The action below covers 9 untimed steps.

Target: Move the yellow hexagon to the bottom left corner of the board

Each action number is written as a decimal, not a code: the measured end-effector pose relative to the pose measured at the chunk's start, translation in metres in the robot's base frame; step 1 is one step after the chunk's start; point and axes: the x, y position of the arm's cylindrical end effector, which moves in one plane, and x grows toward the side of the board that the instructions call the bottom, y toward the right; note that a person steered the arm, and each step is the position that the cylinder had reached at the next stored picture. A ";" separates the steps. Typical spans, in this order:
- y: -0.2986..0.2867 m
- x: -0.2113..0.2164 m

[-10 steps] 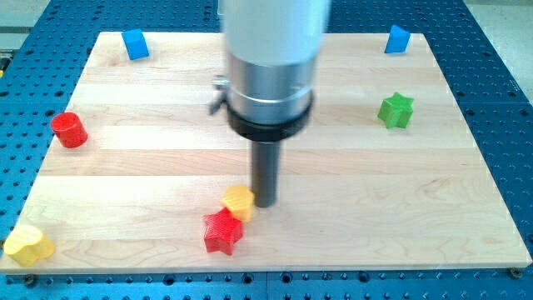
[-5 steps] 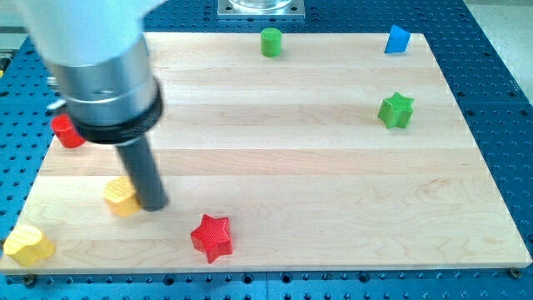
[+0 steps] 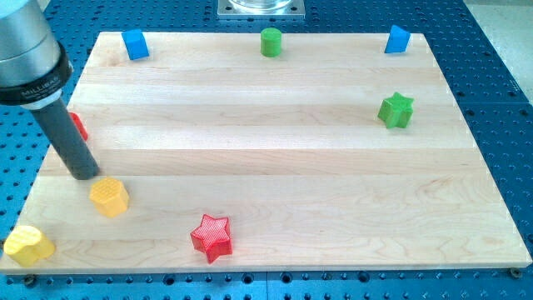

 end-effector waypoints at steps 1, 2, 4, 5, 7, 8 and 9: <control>0.027 0.005; 0.086 0.005; 0.020 0.015; 0.015 0.014; 0.133 0.008; 0.102 0.033; 0.040 0.040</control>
